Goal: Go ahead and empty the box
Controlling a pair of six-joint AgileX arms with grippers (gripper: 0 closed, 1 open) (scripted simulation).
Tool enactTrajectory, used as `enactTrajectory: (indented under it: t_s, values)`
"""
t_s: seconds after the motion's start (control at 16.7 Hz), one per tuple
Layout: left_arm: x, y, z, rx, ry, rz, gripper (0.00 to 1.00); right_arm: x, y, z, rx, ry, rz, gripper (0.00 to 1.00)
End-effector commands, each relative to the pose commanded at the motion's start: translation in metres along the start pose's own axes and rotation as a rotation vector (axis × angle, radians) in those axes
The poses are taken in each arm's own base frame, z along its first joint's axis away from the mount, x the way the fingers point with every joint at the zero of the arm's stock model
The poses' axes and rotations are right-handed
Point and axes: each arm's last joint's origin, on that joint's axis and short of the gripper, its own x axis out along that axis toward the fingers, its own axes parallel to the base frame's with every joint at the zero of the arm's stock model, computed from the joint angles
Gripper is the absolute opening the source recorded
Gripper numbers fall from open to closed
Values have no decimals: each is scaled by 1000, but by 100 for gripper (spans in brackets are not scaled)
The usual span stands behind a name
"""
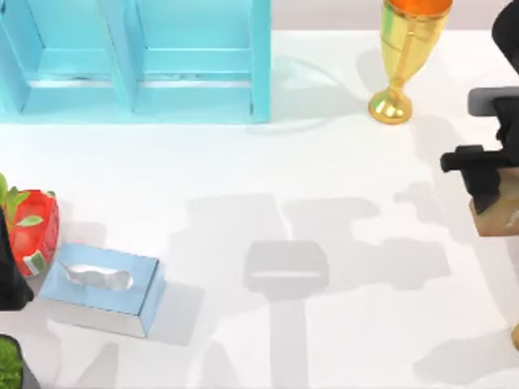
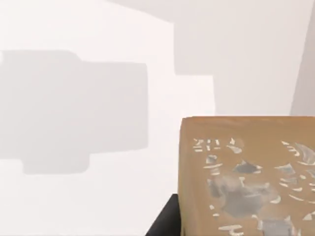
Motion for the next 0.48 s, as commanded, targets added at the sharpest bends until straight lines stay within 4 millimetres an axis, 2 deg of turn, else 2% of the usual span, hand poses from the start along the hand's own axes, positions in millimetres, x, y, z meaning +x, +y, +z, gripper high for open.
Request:
enactTrajectory:
  t_s: [0.18, 0.48]
  values:
    - [0, 0, 0, 0, 0, 0, 100, 15, 23, 0, 28, 1, 5, 0]
    - [0, 0, 0, 0, 0, 0, 100, 21, 28, -1, 48, -5, 9, 0]
